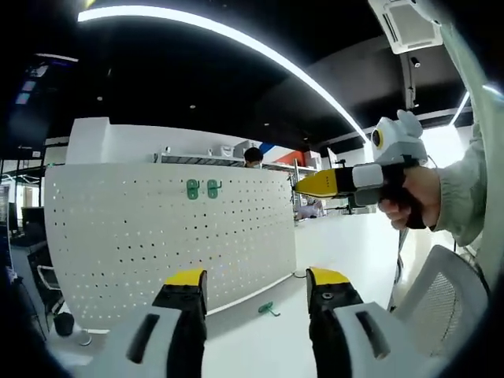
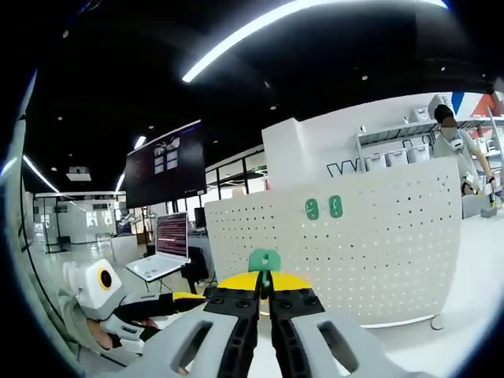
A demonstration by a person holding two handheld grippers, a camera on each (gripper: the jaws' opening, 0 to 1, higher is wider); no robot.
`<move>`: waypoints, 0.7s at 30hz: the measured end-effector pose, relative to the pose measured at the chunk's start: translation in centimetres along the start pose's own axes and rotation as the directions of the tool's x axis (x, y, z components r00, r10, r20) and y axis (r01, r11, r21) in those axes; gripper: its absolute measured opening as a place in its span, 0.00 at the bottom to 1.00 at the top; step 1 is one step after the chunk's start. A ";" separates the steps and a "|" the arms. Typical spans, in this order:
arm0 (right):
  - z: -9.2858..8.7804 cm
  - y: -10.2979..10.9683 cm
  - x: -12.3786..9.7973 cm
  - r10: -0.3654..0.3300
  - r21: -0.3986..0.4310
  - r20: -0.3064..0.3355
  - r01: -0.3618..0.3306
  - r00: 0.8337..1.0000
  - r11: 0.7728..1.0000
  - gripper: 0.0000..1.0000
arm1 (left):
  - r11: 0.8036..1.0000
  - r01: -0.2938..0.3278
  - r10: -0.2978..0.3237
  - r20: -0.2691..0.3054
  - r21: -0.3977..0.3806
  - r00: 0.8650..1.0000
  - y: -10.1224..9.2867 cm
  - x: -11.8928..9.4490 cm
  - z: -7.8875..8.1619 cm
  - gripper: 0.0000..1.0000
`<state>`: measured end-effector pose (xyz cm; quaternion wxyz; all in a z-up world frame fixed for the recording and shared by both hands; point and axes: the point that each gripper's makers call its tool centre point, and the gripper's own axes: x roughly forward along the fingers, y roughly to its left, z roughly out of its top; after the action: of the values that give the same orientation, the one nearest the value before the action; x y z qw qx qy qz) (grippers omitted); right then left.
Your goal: Insert the hook assembly into the mounting plate slot until the hook locks in place.
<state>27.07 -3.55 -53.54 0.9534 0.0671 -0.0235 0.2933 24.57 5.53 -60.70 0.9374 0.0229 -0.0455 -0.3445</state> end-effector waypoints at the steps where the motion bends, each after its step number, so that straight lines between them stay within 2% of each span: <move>1: 0.1 -0.3 0.1 -0.002 0.002 0.002 0.002 1.000 1.000 0.01 | 1.000 -0.001 0.001 0.001 -0.001 1.000 0.0 0.0 0.0 0.53; 15: 4.6 -5.3 1.0 -0.119 -0.060 0.071 0.123 0.990 0.991 0.01 | 1.000 0.009 -0.010 -0.011 -0.025 1.000 0.1 0.0 -0.8 0.52; 21: 5.4 -6.5 1.8 -0.144 -0.070 0.075 0.149 0.987 0.986 0.01 | 0.999 0.032 -0.032 -0.017 -0.028 0.999 -0.3 0.1 -1.1 0.52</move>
<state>32.14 -8.65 -48.78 0.9728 0.0426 -0.0629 0.2188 24.56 5.21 -61.81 0.9324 0.0136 -0.0325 -0.3598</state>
